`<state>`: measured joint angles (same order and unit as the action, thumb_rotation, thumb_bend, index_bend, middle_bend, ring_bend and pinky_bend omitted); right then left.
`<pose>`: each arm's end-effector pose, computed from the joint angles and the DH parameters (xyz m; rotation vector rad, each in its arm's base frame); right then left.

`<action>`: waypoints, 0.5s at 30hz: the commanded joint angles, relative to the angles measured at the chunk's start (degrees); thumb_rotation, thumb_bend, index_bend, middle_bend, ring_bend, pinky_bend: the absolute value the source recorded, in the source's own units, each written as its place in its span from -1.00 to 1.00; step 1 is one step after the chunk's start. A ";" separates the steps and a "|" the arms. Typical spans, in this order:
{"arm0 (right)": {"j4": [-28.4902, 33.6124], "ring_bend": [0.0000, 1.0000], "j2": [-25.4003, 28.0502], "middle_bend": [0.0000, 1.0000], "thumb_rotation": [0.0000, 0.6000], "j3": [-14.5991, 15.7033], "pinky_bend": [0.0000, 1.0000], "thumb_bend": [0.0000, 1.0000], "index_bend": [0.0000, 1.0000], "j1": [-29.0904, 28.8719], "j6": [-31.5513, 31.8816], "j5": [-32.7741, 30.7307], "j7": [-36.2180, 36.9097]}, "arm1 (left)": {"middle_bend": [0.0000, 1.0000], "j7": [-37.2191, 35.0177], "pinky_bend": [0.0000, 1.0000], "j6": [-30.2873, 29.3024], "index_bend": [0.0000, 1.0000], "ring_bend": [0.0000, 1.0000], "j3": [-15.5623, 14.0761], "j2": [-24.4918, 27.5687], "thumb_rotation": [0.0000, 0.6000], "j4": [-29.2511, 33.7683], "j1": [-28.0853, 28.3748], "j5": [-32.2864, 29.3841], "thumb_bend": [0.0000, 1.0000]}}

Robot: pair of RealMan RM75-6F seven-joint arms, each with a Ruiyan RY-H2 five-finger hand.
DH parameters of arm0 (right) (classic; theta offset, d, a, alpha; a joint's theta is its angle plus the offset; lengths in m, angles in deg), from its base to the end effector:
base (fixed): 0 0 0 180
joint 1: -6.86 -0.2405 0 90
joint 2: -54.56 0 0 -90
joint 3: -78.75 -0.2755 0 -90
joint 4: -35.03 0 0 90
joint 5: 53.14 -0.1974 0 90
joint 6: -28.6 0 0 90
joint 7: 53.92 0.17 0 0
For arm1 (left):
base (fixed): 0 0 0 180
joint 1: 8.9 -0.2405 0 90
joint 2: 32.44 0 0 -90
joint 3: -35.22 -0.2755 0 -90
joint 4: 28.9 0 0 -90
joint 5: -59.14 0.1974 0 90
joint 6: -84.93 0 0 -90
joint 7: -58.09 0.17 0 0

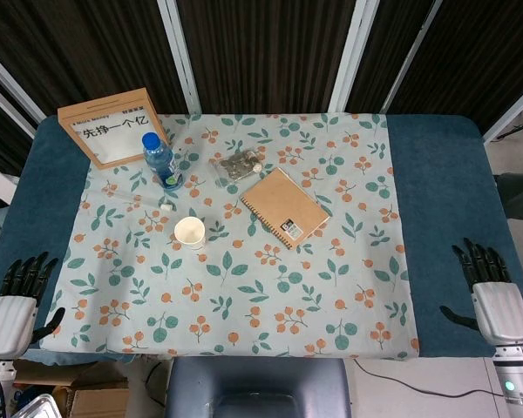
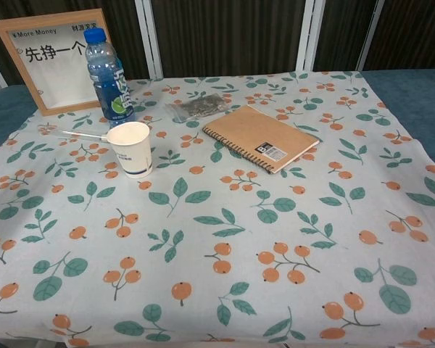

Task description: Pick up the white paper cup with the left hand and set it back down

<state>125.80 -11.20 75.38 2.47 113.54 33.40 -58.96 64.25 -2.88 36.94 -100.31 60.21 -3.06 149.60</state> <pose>-0.3261 -0.2068 0.1723 1.4116 -0.8338 0.8454 -0.3121 0.2088 0.1609 -1.4711 -0.7618 -0.9032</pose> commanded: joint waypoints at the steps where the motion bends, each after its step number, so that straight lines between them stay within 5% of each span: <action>1: -0.05 -1.00 0.03 -1.00 1.00 -0.13 -1.00 -0.86 -1.00 -0.09 -0.11 -0.17 0.02 | -1.00 0.23 -1.00 0.30 -1.00 -1.00 -0.01 0.01 1.00 0.05 0.11 -0.14 -0.42; 15: -0.01 -1.00 0.52 -1.00 1.00 -0.50 -1.00 -0.86 -1.00 -0.32 -0.45 -0.73 0.37 | -1.00 1.58 -1.00 0.98 -1.00 -1.00 0.02 0.70 1.00 1.39 0.83 0.38 -0.42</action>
<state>125.82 -10.67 74.89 2.17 113.14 32.71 -58.59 65.52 -2.19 36.97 -99.79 61.37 -2.49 149.79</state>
